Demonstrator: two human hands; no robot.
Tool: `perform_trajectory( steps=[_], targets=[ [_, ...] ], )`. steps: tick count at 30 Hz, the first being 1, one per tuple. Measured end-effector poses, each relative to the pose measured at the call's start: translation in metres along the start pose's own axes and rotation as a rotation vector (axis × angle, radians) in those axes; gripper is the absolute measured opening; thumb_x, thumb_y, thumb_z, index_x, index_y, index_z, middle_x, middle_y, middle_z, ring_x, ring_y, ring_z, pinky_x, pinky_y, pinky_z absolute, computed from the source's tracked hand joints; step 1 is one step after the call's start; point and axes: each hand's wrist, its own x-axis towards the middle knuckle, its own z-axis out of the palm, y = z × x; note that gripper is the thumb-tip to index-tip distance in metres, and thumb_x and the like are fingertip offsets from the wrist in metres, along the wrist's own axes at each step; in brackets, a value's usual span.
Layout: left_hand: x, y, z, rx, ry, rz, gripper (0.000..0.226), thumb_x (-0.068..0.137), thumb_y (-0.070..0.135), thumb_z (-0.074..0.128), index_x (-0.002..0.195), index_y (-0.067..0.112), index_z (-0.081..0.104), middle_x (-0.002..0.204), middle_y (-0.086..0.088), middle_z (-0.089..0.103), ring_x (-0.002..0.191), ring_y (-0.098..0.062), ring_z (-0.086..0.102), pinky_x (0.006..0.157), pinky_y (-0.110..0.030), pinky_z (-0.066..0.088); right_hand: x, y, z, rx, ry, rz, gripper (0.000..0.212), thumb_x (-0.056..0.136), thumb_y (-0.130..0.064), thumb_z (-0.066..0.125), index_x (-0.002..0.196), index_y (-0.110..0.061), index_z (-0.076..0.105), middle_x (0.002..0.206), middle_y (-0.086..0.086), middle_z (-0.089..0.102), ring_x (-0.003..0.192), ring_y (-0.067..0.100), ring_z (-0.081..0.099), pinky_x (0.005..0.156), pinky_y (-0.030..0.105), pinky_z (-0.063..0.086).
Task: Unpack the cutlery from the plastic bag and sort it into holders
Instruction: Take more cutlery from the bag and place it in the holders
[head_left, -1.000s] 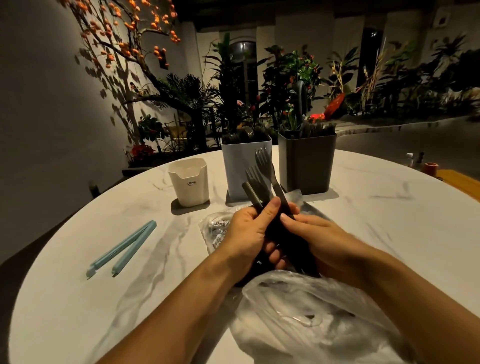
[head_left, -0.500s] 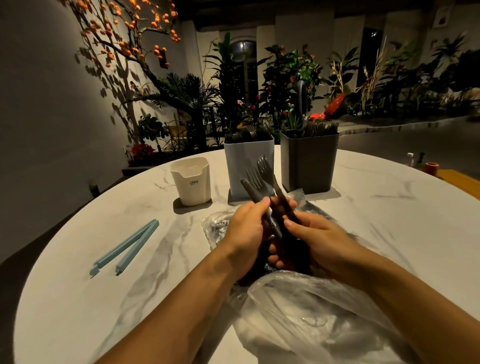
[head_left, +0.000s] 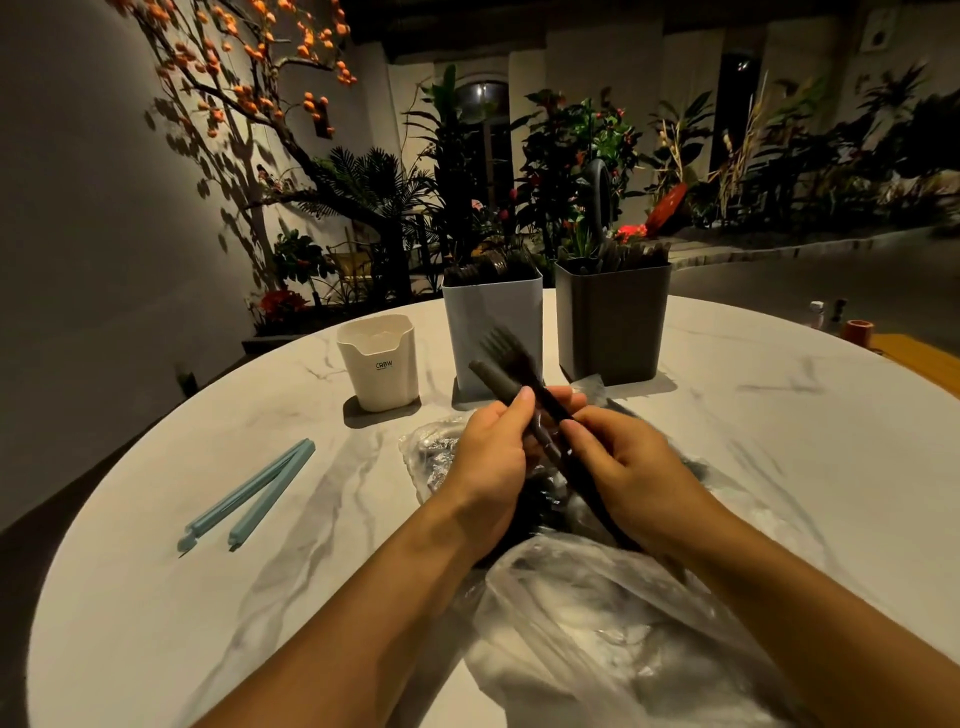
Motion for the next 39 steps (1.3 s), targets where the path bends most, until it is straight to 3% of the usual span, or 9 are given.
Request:
perform_trajectory(
  steps=[4,10,14,18,23,27,30,33,39],
  targets=[
    [0.003,0.003,-0.007,0.095,0.009,0.035,0.044,0.109,0.032,0.033,0.114,0.007,0.069,0.11,-0.01,0.075,0.106,-0.022,0.071,0.096,-0.038,0.054,0.0,-0.008,-0.004,0.265,-0.006,0.111,0.016,0.101,-0.022,0.051,0.098,-0.02,0.066,0.085,0.003,0.072,0.075,0.022,0.073,0.061,0.027,0.06],
    [0.006,0.008,-0.014,0.198,0.115,0.126,0.052,0.108,0.039,0.03,0.089,0.021,0.075,0.093,-0.002,0.062,0.088,-0.013,0.055,0.074,-0.027,0.044,0.004,-0.011,-0.012,0.332,0.061,0.274,0.029,0.105,-0.027,0.041,0.096,-0.013,0.065,0.092,0.009,0.071,0.083,0.022,0.071,0.065,0.029,0.059],
    [0.006,0.008,-0.015,0.127,0.109,0.138,0.042,0.106,0.035,0.04,0.093,0.013,0.073,0.069,0.006,0.062,0.066,-0.008,0.055,0.06,-0.022,0.045,0.0,-0.009,-0.006,0.28,-0.039,0.158,0.021,0.102,-0.027,0.047,0.097,-0.017,0.065,0.077,-0.001,0.069,0.066,0.009,0.066,0.057,0.02,0.052],
    [0.008,0.005,-0.015,0.086,0.186,0.136,0.031,0.098,0.032,0.056,0.09,0.006,0.071,0.06,0.005,0.06,0.053,-0.008,0.054,0.051,-0.02,0.045,-0.001,-0.009,-0.003,0.323,-0.076,0.071,0.009,0.095,-0.023,0.059,0.097,-0.02,0.068,0.079,-0.005,0.073,0.076,0.007,0.069,0.066,0.016,0.054],
    [0.007,0.003,-0.016,0.094,0.147,0.146,0.027,0.093,0.032,0.061,0.088,0.009,0.075,0.061,0.003,0.062,0.054,-0.009,0.053,0.051,-0.019,0.045,-0.002,-0.008,-0.004,0.29,-0.017,0.062,0.014,0.096,-0.024,0.057,0.096,-0.018,0.07,0.084,0.009,0.072,0.077,0.018,0.068,0.068,0.026,0.056],
    [0.006,0.004,-0.015,0.12,0.158,0.159,0.022,0.092,0.027,0.064,0.083,0.01,0.074,0.06,0.003,0.064,0.052,-0.008,0.053,0.051,-0.02,0.046,-0.003,-0.008,-0.004,0.311,-0.065,0.037,0.019,0.086,-0.028,0.067,0.1,-0.016,0.068,0.073,-0.004,0.07,0.068,0.006,0.065,0.06,0.016,0.051],
    [0.005,0.006,-0.014,0.061,0.171,0.161,0.026,0.095,0.027,0.061,0.089,0.004,0.072,0.061,0.0,0.062,0.05,-0.009,0.054,0.048,-0.019,0.047,-0.003,-0.009,-0.005,0.401,-0.018,0.053,0.016,0.089,-0.023,0.065,0.101,-0.014,0.07,0.073,0.001,0.071,0.065,0.009,0.064,0.058,0.018,0.051],
    [0.006,0.009,-0.016,-0.002,0.184,0.171,0.031,0.1,0.028,0.054,0.093,0.004,0.073,0.066,-0.001,0.063,0.055,-0.009,0.058,0.052,-0.018,0.051,0.001,-0.011,-0.009,0.466,0.098,0.123,0.017,0.097,-0.021,0.058,0.094,-0.009,0.069,0.067,0.003,0.066,0.048,0.006,0.052,0.043,0.016,0.04],
    [0.005,0.013,-0.017,-0.109,0.211,0.18,0.021,0.097,0.018,0.059,0.087,0.006,0.074,0.073,-0.005,0.072,0.064,-0.012,0.068,0.059,-0.019,0.057,0.007,-0.007,-0.018,0.608,0.145,0.241,0.023,0.1,-0.025,0.055,0.092,-0.005,0.064,0.06,0.002,0.057,0.047,0.011,0.037,0.041,0.02,0.03]
  ],
)
